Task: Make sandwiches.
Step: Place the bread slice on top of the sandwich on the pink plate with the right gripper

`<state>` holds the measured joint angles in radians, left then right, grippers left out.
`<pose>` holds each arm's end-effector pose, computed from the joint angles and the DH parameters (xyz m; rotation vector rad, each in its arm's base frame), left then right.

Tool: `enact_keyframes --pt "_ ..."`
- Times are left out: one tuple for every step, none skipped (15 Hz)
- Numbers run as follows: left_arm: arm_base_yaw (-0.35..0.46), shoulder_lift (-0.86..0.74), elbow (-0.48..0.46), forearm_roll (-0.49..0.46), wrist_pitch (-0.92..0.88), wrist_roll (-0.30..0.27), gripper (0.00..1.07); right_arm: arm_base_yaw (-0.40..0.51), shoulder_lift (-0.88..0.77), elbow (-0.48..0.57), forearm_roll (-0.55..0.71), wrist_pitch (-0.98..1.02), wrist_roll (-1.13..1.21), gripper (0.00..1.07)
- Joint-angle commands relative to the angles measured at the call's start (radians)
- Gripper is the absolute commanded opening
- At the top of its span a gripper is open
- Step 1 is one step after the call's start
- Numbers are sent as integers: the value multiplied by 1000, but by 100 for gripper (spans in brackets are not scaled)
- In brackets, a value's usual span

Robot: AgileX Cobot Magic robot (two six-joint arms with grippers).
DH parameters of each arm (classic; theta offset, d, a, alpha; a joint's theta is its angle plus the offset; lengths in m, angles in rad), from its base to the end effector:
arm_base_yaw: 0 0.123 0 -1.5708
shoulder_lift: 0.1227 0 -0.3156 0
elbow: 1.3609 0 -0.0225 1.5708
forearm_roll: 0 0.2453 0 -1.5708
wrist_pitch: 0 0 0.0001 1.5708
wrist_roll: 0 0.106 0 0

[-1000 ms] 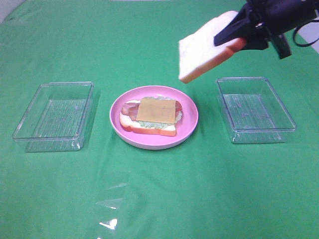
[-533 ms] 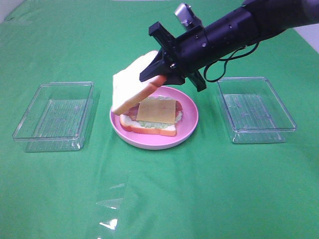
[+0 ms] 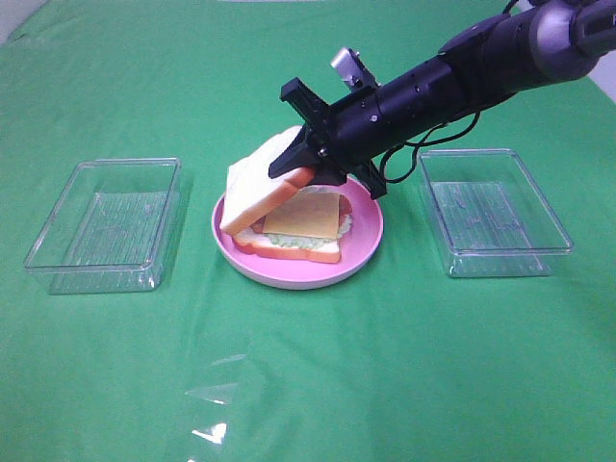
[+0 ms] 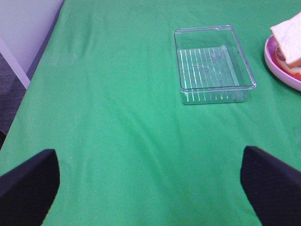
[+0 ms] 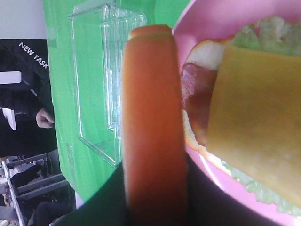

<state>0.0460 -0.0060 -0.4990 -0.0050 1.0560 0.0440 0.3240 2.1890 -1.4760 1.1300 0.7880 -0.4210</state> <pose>-0.0277 -0.0017 0.2678 -0.0018 2.0350 0.0506 0.4208 0.2131 0.1607 0.0491 2.7135 1.2051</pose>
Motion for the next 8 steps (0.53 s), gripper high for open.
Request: enact_keyframes --pt "-4 -15 4 -10 -6 -6 97 0 -1 -6 -15 -4 9 0" --pt "-4 -15 4 -10 -6 -6 97 0 -1 -6 -34 -1 27 3" --pt "-4 -15 4 -10 -6 -6 97 0 -1 -6 -59 2 52 10" --pt "-4 -15 4 -10 -6 -6 97 0 -1 -6 -84 1 73 18" --pt "-4 -15 4 -10 -6 -6 97 0 -2 -6 -109 1 90 26" --pt "-4 -15 4 -10 -6 -6 97 0 -2 -6 -120 1 100 33" --pt "-4 -15 4 -10 -6 -6 97 0 -10 -6 -138 1 108 45" --pt "-4 -15 4 -10 -6 -6 97 0 -60 -7 -213 0 108 78"
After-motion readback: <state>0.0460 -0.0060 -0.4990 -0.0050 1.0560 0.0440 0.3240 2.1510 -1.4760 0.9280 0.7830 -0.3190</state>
